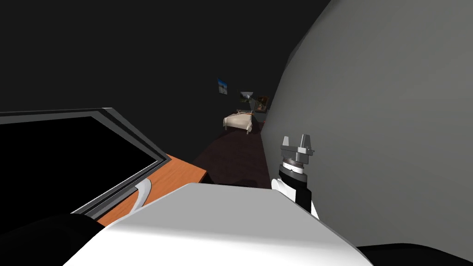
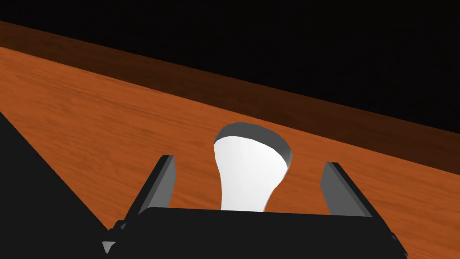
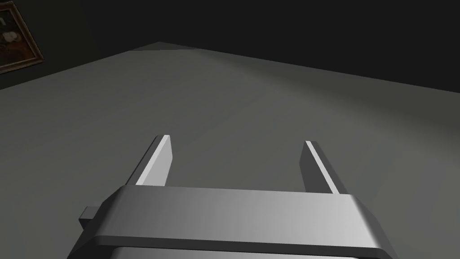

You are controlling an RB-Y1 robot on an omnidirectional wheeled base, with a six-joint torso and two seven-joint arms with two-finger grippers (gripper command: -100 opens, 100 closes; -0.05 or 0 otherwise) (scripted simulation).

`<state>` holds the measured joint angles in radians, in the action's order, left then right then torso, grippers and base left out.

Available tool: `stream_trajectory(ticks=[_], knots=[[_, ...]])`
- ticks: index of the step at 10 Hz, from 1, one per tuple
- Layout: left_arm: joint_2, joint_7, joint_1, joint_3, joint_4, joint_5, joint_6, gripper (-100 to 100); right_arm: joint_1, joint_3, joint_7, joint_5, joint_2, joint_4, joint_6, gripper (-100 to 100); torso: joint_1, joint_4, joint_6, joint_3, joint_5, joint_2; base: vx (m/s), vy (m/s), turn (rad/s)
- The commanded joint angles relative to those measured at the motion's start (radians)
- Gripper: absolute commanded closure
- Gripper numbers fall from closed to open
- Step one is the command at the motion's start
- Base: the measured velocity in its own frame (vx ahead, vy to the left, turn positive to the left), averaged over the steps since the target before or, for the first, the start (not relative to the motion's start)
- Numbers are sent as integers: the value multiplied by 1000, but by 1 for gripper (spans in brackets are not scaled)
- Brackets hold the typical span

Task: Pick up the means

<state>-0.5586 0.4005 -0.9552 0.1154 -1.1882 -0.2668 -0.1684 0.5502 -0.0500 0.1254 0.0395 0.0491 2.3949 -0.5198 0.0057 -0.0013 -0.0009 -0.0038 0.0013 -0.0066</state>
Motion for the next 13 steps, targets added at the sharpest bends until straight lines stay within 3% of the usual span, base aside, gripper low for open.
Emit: stream_trajectory(ticks=[1, 3, 5, 10, 11, 12, 13], knots=[[4, 1, -2, 5, 46, 1, 4, -100, 0, 0, 0, 0, 0, 0, 0, 0, 0, 0, 0, 0, 0, 0, 62, 79, -129], [5, 6, -5, 12, 111, 7, 1, -100, 0, 0, 0, 0, 0, 0, 0, 0, 0, 0, 0, 0, 0, 0, 102, 98, -209], [5, 6, -5, 12, 111, 7, 1, -100, 0, 0, 0, 0, 0, 0, 0, 0, 0, 0, 0, 0, 0, 1, 39, 71, -21], [15, 10, -5, 24, 227, 23, -12, -100, 0, 0, 0, 0, 0, 0, 0, 0, -1, 0, 0, 0, 0, 0, 68, 77, -140], [17, 9, 4, 22, 226, 19, -14, -100, 0, 0, 0, 0, 0, 0, 0, 0, -1, 0, 0, 0, 0, 0, 35, 46, -37], [18, 8, 5, 22, 229, 19, -15, 0, 0, 0, 0, 0, 0, 0, 0, 0, -4, 0, 0, 1, -1, 2, 6, 10, 4], [33, -6, 33, 22, 255, 24, -12, -100, 0, 0, 0, 0, 0, 0, 0, 0, -6, 1, 0, 2, -1, 4, -14, 22, -12]])
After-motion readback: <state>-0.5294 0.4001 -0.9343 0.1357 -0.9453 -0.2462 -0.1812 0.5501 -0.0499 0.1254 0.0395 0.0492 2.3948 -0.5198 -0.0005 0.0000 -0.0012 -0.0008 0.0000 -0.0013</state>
